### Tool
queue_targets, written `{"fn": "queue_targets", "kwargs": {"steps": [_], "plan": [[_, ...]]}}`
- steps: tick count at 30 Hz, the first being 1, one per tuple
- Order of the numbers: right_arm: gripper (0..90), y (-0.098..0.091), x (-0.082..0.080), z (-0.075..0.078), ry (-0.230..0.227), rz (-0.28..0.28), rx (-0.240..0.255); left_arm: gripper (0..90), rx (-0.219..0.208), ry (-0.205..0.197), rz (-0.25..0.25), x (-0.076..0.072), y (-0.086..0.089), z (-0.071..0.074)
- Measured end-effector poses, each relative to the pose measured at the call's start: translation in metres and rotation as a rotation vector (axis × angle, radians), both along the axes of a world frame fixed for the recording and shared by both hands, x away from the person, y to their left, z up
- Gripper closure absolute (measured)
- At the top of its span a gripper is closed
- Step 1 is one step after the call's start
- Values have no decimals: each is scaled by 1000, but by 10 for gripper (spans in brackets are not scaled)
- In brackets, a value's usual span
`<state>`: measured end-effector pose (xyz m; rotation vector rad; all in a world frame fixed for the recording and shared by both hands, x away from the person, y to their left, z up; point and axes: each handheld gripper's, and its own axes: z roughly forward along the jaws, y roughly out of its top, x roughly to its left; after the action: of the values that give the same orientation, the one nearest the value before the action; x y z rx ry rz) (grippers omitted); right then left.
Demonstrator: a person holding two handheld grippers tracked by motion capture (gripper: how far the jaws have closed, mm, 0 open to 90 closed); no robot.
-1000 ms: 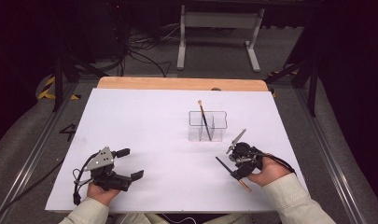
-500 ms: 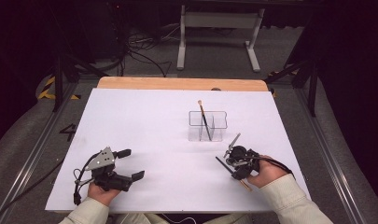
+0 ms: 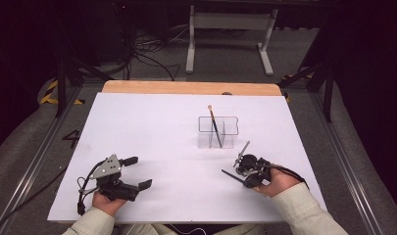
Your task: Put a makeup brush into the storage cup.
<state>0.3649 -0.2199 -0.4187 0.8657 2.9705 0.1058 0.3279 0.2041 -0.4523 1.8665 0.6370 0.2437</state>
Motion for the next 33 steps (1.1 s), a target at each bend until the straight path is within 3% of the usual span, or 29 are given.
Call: {"fn": "queue_targets", "kwargs": {"steps": [10, 12, 14, 19, 27, 33], "plan": [[833, -2, 2, 6, 0, -5, 12, 18, -11, 4, -18, 1, -1, 2], [833, -1, 1, 12, -10, 6, 24, 14, -64, 26, -35, 2, -1, 3], [833, 0, 1, 19, -15, 19, 23, 4, -89, 39, -45, 1, -2, 4], [832, 6, 0, 31, -34, 57, 24, 18, -85, 25, -60, 1, -5, 7], [832, 28, -5, 52, -47, 184, 35, 54, -82, 7, -134, 3, -16, 16], [832, 43, -10, 64, -54, 283, 44, 69, -105, 16, -156, 4, -20, 19]]}}
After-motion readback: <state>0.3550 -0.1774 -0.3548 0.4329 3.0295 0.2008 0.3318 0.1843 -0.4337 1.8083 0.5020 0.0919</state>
